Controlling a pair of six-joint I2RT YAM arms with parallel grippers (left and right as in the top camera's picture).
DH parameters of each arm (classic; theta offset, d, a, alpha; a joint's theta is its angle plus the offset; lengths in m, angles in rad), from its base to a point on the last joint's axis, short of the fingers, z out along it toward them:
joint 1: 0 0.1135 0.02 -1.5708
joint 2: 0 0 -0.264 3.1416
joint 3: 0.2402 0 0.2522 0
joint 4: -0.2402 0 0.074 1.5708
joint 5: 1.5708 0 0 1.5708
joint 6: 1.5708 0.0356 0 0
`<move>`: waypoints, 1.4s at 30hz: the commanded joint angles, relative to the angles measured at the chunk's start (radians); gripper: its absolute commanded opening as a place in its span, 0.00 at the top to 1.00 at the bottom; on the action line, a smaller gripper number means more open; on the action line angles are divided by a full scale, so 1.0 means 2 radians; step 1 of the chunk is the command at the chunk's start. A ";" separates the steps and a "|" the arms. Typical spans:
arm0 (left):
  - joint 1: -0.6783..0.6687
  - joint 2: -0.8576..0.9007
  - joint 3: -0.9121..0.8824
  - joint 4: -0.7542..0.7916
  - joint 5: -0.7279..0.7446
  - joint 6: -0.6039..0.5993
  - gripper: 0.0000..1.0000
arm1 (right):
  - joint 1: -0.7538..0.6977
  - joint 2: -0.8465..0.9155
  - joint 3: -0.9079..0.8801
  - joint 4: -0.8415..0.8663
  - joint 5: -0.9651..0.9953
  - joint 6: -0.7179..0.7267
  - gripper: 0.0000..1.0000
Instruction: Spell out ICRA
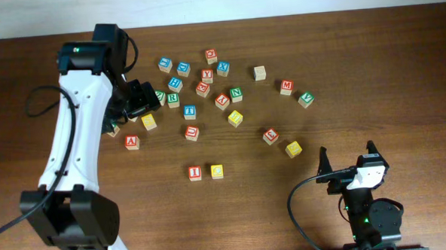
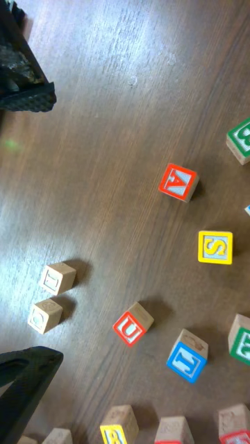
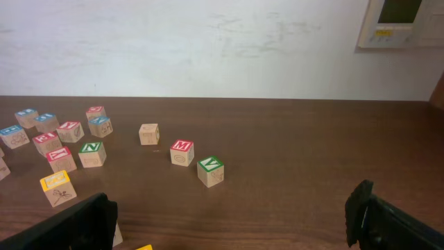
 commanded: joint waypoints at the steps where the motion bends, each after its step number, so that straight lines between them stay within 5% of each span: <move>1: -0.011 0.006 -0.002 -0.005 0.006 0.007 0.01 | -0.003 -0.003 -0.003 -0.002 0.004 -0.001 0.02; 10: -0.069 0.007 -0.003 0.002 -0.020 0.010 0.01 | -0.003 -0.003 -0.003 -0.002 0.004 -0.001 0.02; 22: 0.009 0.007 -0.109 0.064 -0.016 0.010 0.01 | -0.003 -0.003 -0.003 -0.002 0.004 -0.001 0.02; 28: 0.021 -0.012 -0.109 0.069 -0.004 0.010 0.01 | -0.003 -0.003 -0.003 -0.002 0.004 -0.001 0.02; 35: 0.154 -0.042 -0.110 0.040 0.019 -0.054 0.01 | -0.003 -0.003 -0.003 -0.002 0.004 -0.001 0.02; 42: 0.157 -0.042 -0.110 0.046 0.005 -0.054 0.01 | -0.003 -0.003 -0.003 -0.002 0.004 -0.001 0.02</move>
